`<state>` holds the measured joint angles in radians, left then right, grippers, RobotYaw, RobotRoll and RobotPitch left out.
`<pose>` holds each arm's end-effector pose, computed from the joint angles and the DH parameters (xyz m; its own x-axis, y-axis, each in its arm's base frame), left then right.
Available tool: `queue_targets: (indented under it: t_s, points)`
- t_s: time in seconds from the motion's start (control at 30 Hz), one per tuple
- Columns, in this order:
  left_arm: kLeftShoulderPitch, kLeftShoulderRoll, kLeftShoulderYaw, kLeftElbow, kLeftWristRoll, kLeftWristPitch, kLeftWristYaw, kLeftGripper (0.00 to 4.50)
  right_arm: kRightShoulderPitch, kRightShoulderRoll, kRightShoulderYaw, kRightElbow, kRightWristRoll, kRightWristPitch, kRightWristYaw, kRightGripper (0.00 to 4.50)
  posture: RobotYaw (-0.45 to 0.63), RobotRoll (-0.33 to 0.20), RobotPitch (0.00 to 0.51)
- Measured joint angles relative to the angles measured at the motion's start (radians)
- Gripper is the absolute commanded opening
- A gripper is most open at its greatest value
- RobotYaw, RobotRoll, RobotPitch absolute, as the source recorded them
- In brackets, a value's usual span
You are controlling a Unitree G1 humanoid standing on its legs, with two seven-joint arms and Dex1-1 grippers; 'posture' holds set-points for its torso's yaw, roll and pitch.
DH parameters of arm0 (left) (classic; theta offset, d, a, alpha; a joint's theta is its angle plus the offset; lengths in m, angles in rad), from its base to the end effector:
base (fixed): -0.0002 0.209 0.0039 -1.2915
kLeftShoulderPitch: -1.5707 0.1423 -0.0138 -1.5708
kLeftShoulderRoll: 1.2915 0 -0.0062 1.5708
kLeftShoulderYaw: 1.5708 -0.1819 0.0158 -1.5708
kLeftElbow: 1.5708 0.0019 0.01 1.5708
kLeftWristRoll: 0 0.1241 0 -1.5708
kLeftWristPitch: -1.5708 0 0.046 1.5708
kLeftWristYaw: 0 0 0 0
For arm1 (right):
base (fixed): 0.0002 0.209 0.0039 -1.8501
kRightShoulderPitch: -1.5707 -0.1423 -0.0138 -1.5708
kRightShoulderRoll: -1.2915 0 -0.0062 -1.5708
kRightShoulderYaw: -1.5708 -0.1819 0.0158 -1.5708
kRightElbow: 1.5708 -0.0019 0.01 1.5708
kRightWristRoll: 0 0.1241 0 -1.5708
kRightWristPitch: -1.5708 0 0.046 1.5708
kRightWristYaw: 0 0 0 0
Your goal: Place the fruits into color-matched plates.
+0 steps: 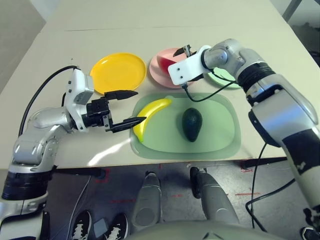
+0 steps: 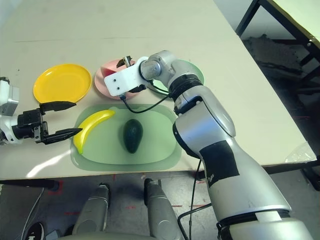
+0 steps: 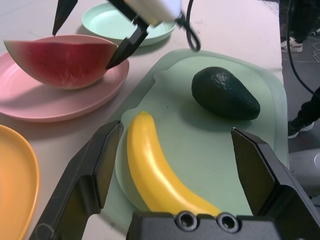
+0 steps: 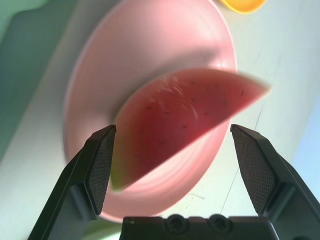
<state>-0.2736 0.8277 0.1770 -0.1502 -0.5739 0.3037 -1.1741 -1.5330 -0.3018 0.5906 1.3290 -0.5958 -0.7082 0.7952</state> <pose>0.2204 0.2791 0.1919 0.4338 -0.8895 -0.1436 0.8807 0.3849 0.2762 0.3530 -0.0918 0.2719 0.5239 0.6087 -0.5958 -0.3797 -0.4593 -0.8031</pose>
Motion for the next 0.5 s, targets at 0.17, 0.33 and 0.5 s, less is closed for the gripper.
queue_targets:
  t_s: [0.17,0.33,0.5]
  points:
    - [-0.006,0.001,-0.001,0.018,0.001,-0.013,-0.028,4.50,-0.013,-0.090,-0.047,-0.098,0.128,-0.172,0.333,4.48,-0.01,0.000,0.220]
    - [-0.008,0.021,-0.018,0.042,0.005,-0.054,-0.118,4.50,0.085,-0.210,-0.035,-0.351,0.268,-0.340,0.584,4.48,-0.04,0.000,0.219]
    - [-0.013,0.035,-0.047,0.042,-0.001,-0.091,-0.240,4.50,0.219,-0.312,-0.013,-0.698,0.447,-0.230,0.762,4.48,-0.05,0.000,0.215]
